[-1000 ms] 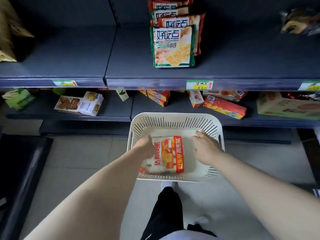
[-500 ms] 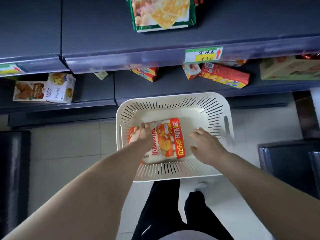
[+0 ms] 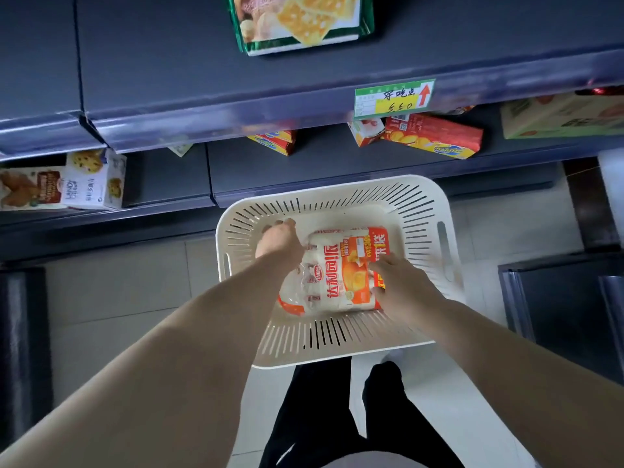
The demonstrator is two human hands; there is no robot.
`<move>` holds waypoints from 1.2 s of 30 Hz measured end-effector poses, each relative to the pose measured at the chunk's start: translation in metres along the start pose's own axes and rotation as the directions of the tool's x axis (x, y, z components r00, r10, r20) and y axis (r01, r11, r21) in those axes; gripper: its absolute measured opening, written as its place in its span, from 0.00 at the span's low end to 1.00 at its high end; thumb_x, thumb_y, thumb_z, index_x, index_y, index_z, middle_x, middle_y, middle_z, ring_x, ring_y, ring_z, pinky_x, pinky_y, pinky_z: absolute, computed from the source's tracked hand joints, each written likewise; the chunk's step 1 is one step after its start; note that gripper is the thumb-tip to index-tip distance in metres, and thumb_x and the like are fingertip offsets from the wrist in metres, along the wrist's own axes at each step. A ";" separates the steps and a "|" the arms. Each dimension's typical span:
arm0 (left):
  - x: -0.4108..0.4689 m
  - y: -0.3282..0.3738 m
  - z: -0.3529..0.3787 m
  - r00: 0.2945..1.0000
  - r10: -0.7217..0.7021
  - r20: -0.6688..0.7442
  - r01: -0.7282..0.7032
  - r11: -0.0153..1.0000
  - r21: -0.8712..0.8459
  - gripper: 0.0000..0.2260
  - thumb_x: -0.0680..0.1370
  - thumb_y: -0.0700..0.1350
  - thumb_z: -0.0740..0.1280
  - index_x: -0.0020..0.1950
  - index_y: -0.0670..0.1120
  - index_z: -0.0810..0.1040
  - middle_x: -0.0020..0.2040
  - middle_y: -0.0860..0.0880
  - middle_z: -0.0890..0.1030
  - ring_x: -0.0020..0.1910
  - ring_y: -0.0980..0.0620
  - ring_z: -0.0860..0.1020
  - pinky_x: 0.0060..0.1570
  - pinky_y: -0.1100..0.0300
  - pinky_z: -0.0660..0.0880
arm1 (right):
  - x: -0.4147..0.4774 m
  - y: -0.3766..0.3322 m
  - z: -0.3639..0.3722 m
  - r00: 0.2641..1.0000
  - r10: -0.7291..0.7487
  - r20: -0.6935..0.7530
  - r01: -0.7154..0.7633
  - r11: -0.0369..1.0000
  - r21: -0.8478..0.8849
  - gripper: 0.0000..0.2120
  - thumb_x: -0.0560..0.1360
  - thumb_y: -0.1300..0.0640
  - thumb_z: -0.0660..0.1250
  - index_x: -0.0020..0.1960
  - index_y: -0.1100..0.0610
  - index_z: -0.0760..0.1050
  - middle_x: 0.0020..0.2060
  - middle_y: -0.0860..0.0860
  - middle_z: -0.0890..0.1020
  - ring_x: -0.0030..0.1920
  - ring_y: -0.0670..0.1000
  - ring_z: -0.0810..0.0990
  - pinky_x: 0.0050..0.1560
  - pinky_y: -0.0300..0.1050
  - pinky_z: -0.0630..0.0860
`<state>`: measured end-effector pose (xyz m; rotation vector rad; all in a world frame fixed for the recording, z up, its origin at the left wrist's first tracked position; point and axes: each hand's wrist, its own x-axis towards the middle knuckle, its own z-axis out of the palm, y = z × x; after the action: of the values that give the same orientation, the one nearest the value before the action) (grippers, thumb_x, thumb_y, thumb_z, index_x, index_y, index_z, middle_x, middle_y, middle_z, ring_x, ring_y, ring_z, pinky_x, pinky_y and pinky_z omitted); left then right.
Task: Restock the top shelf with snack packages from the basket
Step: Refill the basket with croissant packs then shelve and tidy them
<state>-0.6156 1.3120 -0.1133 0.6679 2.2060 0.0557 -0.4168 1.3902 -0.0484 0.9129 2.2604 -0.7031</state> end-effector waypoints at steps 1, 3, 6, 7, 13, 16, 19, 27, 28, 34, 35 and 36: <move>0.002 -0.004 -0.001 1.000 -0.011 0.017 0.010 0.998 0.055 0.22 0.76 0.31 0.59 0.70 0.42 0.68 0.62 0.42 0.76 0.60 0.43 0.75 0.58 0.51 0.77 | 0.000 0.000 0.000 1.000 -0.001 -0.002 0.001 1.000 0.003 0.23 0.80 0.55 0.62 0.74 0.52 0.65 0.71 0.50 0.69 0.70 0.52 0.69 0.66 0.48 0.69; 0.002 -0.011 0.000 0.995 -0.068 0.077 0.060 0.993 0.101 0.22 0.76 0.31 0.59 0.71 0.40 0.65 0.60 0.40 0.75 0.60 0.41 0.75 0.58 0.49 0.77 | -0.002 0.002 0.000 1.000 0.001 0.013 -0.001 1.000 0.001 0.23 0.80 0.54 0.61 0.74 0.52 0.64 0.72 0.50 0.69 0.70 0.52 0.68 0.66 0.48 0.70; -0.004 -0.015 0.007 0.970 -0.157 0.184 0.134 0.982 0.130 0.23 0.80 0.35 0.57 0.75 0.37 0.59 0.66 0.38 0.72 0.64 0.40 0.74 0.59 0.51 0.75 | -0.005 0.007 0.003 1.000 0.003 0.022 -0.002 1.000 -0.030 0.22 0.80 0.53 0.61 0.73 0.52 0.65 0.71 0.50 0.69 0.70 0.52 0.68 0.64 0.48 0.70; -0.005 -0.017 0.011 0.964 -0.172 0.203 0.150 0.981 0.121 0.22 0.81 0.37 0.58 0.75 0.37 0.60 0.69 0.38 0.70 0.66 0.39 0.72 0.63 0.51 0.72 | -0.005 0.009 0.003 1.000 0.002 0.020 -0.001 0.999 -0.037 0.21 0.80 0.53 0.60 0.72 0.52 0.66 0.71 0.50 0.69 0.70 0.52 0.68 0.64 0.47 0.70; -0.021 -0.031 0.029 0.962 -0.263 0.069 0.260 0.964 0.053 0.07 0.77 0.37 0.65 0.55 0.42 0.78 0.44 0.46 0.78 0.42 0.47 0.77 0.34 0.56 0.73 | -0.005 0.012 0.008 0.999 0.027 0.037 -0.026 0.999 -0.020 0.21 0.80 0.53 0.61 0.72 0.52 0.66 0.71 0.50 0.68 0.70 0.52 0.68 0.66 0.48 0.70; -0.030 -0.028 0.027 0.979 -0.202 0.013 0.201 0.977 0.064 0.04 0.76 0.39 0.65 0.48 0.45 0.78 0.40 0.49 0.77 0.38 0.49 0.76 0.32 0.57 0.70 | -0.007 0.007 0.009 0.999 0.024 0.041 -0.024 1.000 -0.009 0.21 0.80 0.54 0.61 0.73 0.51 0.66 0.71 0.50 0.68 0.71 0.52 0.66 0.67 0.49 0.68; -0.040 -0.023 0.016 0.980 -0.192 0.047 0.194 0.979 -0.060 0.03 0.72 0.38 0.64 0.41 0.44 0.77 0.36 0.49 0.77 0.32 0.52 0.74 0.27 0.61 0.67 | -0.012 0.003 0.008 1.000 -0.013 0.008 0.013 1.000 0.001 0.22 0.79 0.54 0.62 0.72 0.52 0.67 0.72 0.50 0.67 0.72 0.52 0.65 0.69 0.49 0.65; -0.093 0.015 -0.020 0.977 -0.178 0.114 0.208 0.904 -0.372 0.02 0.70 0.41 0.69 0.37 0.44 0.81 0.33 0.49 0.80 0.31 0.51 0.77 0.29 0.65 0.73 | -0.041 0.000 -0.011 0.996 -0.082 -0.026 0.080 0.995 -0.052 0.21 0.78 0.50 0.63 0.68 0.56 0.69 0.69 0.52 0.70 0.71 0.54 0.65 0.67 0.47 0.65; -0.101 0.024 -0.023 0.978 -0.178 0.113 0.210 0.874 -0.437 0.03 0.69 0.41 0.70 0.39 0.43 0.82 0.34 0.48 0.83 0.33 0.50 0.79 0.33 0.64 0.76 | -0.046 0.000 -0.015 0.997 -0.078 -0.020 0.077 0.996 -0.043 0.23 0.77 0.46 0.63 0.69 0.55 0.69 0.69 0.52 0.70 0.70 0.54 0.65 0.66 0.47 0.65; -0.159 0.093 -0.038 0.982 -0.131 0.134 0.187 0.698 -0.691 0.03 0.75 0.40 0.69 0.44 0.41 0.78 0.43 0.44 0.84 0.30 0.53 0.78 0.15 0.67 0.66 | -0.081 -0.003 -0.039 0.995 -0.025 -0.097 0.032 0.997 0.070 0.33 0.60 0.31 0.64 0.63 0.39 0.67 0.58 0.43 0.79 0.60 0.52 0.77 0.49 0.46 0.72; -0.168 0.104 -0.041 0.984 -0.125 0.127 0.178 0.675 -0.716 0.04 0.76 0.39 0.69 0.42 0.42 0.76 0.43 0.44 0.82 0.29 0.53 0.77 0.12 0.69 0.64 | -0.087 -0.002 -0.041 0.991 -0.019 -0.135 0.030 0.997 0.077 0.27 0.63 0.35 0.65 0.60 0.40 0.68 0.54 0.43 0.81 0.57 0.52 0.79 0.48 0.46 0.73; -0.175 0.114 -0.043 0.986 -0.118 0.116 0.165 0.658 -0.735 0.06 0.76 0.39 0.68 0.40 0.42 0.74 0.42 0.44 0.81 0.29 0.53 0.77 0.11 0.70 0.62 | -0.093 0.000 -0.043 0.984 -0.003 -0.177 0.022 0.994 0.109 0.23 0.65 0.39 0.65 0.59 0.42 0.70 0.53 0.44 0.82 0.55 0.52 0.80 0.48 0.46 0.75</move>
<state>-0.5032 1.3329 0.0664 0.0215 1.9207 0.8111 -0.3764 1.3787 0.0446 1.0522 2.4036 -0.7875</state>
